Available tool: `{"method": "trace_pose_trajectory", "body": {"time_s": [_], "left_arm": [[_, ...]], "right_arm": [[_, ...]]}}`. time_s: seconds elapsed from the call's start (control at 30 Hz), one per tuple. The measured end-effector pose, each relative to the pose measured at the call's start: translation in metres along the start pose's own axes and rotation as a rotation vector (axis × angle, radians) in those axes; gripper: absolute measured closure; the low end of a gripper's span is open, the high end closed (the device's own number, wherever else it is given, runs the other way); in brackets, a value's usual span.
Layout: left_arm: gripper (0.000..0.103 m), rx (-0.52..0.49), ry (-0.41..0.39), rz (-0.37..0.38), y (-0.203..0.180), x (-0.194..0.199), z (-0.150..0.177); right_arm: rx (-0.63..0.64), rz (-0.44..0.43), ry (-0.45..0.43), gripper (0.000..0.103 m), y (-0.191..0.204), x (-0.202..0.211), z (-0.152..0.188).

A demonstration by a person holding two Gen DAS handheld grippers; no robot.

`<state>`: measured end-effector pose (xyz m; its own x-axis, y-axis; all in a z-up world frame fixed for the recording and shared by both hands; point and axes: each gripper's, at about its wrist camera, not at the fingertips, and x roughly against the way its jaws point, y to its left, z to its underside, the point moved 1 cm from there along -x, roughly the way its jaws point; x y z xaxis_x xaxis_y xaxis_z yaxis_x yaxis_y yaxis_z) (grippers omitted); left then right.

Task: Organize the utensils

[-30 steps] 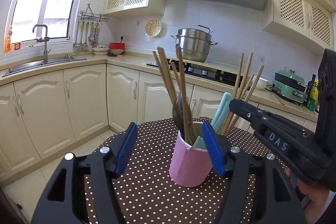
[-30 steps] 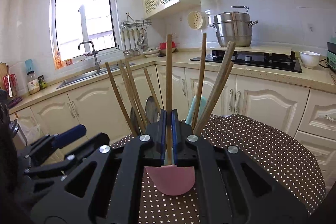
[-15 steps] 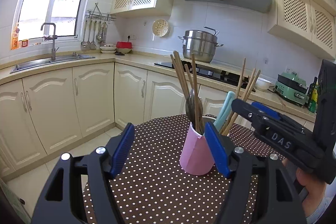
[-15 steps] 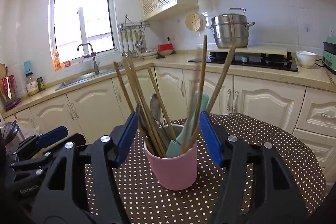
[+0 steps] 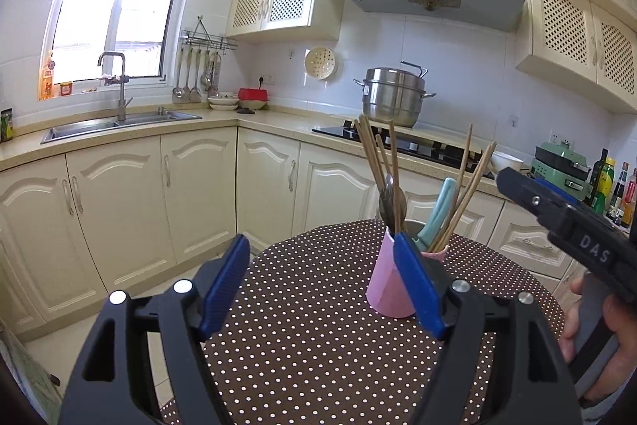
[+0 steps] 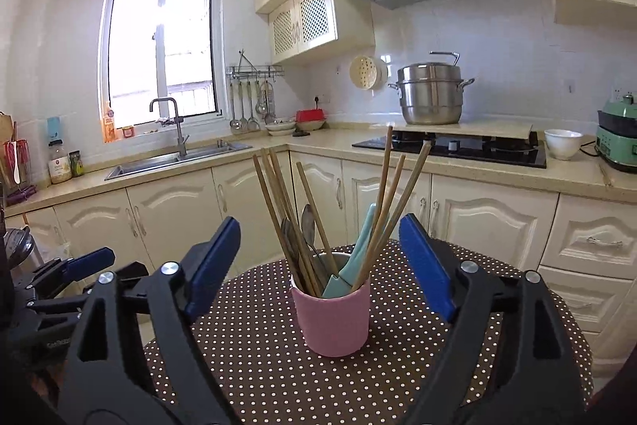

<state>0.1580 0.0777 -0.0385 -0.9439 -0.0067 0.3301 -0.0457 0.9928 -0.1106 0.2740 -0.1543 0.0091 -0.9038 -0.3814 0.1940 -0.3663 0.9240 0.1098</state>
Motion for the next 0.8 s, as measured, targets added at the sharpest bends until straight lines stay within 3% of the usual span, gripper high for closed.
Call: {"method": "trace_pose_trajectory", "body": {"time_s": [0.13, 0.63, 0.8], "left_arm": [[0.028, -0.009, -0.021, 0.004, -0.004, 0.016, -0.002], [0.023, -0.093, -0.081, 0.008, -0.032, 0.088, 0.004], [0.017, -0.111, -0.122, 0.015, -0.038, 0.116, 0.0]], "right_arm": [[-0.006, 0.027, -0.024, 0.014, 0.003, 0.024, 0.0], [-0.021, 0.143, -0.04, 0.01, 0.02, 0.116, 0.009], [-0.01, 0.161, -0.04, 0.01, 0.029, 0.141, 0.015]]}}
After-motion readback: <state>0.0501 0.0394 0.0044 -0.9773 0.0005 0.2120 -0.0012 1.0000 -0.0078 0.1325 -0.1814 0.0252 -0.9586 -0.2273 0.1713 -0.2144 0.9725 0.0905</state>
